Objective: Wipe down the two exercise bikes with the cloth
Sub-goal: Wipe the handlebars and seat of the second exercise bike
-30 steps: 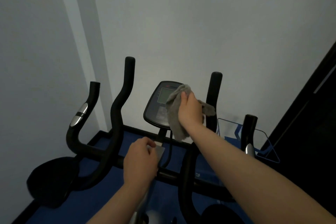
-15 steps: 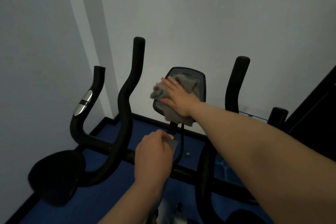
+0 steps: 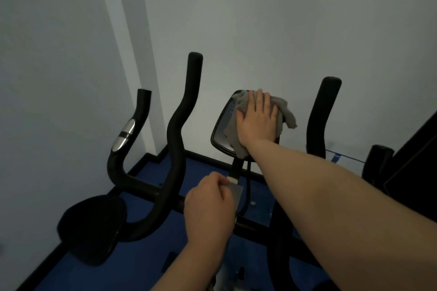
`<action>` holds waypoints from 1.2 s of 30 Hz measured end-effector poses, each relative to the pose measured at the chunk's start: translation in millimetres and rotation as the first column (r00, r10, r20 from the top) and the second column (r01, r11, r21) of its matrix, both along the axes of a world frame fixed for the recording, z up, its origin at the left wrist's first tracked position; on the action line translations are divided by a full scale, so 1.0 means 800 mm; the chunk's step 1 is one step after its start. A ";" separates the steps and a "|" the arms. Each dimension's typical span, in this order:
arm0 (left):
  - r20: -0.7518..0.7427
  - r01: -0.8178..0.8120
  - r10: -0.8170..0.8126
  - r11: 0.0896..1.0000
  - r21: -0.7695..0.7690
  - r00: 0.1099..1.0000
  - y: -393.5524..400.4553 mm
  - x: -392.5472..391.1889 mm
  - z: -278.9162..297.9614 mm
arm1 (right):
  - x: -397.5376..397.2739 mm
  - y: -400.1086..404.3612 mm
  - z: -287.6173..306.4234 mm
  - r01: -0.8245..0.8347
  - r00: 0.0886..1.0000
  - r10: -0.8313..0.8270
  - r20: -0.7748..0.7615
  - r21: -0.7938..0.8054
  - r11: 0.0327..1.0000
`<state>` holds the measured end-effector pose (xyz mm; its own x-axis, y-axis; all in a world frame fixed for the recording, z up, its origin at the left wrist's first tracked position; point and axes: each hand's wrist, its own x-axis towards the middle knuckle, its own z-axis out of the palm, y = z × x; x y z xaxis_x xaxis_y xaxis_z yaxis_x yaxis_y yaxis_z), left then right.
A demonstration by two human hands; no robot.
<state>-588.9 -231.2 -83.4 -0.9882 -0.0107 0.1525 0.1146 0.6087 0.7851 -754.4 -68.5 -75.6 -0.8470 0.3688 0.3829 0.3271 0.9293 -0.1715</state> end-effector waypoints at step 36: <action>-0.031 0.019 -0.023 0.991 -0.131 0.999 0.005 0.004 0.001 | 0.039 -0.016 -0.024 -0.308 0.948 0.299 0.108 0.077 0.948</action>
